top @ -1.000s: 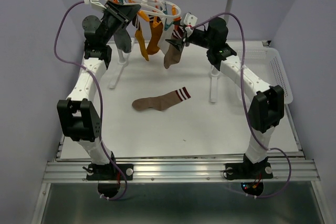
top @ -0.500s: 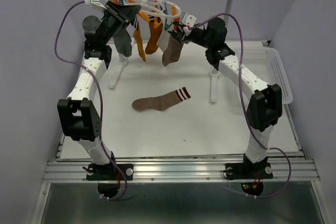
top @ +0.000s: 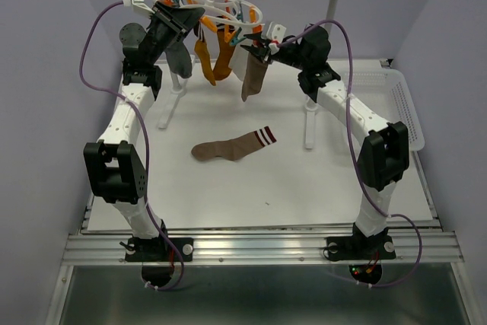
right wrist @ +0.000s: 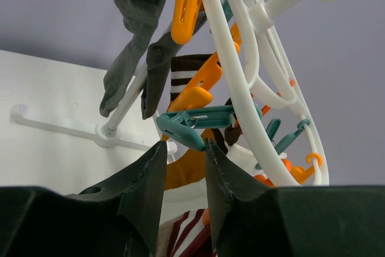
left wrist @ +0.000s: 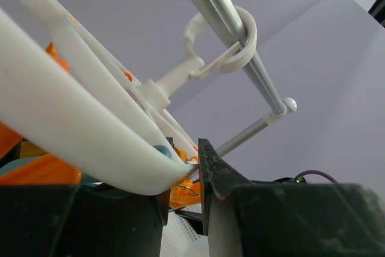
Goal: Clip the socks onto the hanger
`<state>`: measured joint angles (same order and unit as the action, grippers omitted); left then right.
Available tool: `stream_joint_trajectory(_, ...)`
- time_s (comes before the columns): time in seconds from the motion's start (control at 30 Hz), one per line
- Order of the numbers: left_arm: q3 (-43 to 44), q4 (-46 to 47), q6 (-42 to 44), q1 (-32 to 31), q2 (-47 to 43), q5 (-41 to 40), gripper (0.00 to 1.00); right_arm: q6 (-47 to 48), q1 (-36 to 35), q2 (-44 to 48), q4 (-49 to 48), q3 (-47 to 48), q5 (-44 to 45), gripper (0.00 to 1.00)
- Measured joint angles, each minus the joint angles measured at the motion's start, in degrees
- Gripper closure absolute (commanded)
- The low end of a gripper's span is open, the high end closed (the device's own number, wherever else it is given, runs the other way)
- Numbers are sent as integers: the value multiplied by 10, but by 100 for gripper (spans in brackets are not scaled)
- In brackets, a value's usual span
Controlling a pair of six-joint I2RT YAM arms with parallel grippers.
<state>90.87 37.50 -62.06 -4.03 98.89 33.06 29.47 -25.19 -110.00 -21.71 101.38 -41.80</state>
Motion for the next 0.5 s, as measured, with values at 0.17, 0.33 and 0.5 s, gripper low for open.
stream_joint_trajectory(0.17, 0, 0, 0, 0, 0, 3, 81, -18, 0, 0, -12, 0, -11, 59)
stream_joint_trajectory(0.33, 0, 0, 0, 0, 0, 4, 81, -58, 0, 0, -49, 0, 10, 49)
stream_joint_trajectory(0.5, 0, 0, 0, 0, 0, 1, 82, -113, -1, -3, -82, -5, 23, 43)
